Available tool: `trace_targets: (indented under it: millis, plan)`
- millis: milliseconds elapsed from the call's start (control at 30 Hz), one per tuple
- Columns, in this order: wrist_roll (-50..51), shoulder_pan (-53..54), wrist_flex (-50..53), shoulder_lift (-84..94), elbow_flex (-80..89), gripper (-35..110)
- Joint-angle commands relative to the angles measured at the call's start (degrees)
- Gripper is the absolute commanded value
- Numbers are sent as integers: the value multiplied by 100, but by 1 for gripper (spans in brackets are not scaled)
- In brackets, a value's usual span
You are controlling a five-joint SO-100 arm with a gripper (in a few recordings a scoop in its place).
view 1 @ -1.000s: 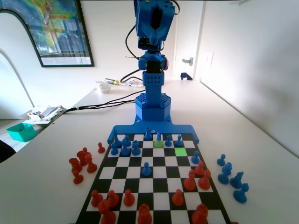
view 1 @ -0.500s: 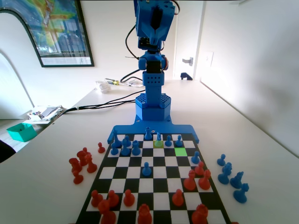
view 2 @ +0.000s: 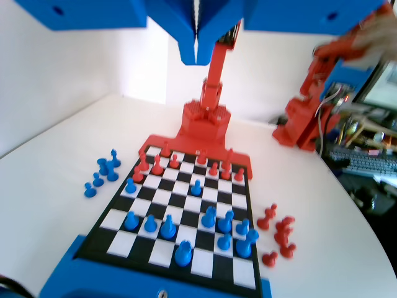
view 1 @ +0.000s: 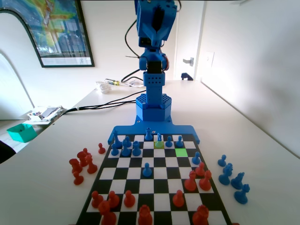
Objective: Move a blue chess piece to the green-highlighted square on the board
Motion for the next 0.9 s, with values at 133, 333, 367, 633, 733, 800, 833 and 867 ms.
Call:
trace_targets:
  millis: [133, 333, 367, 633, 733, 800, 833, 867]
  plan:
    - [-220, -176, 580, -2162, -1758, 1]
    - [-272, -422, 519, -4052, -2030, 1]
    - [-299, -457, 501, -4342, -2074, 1]
    - [-932, -606, 132, -5695, -1898, 1]
    - [-1134, -686, 97, -6012, -1723, 1]
    - [-1266, -712, 114, -6267, -1687, 1]
    - [-1327, -721, 123, -6398, -1670, 1]
    - [-1406, -712, 123, -6513, -1644, 1]
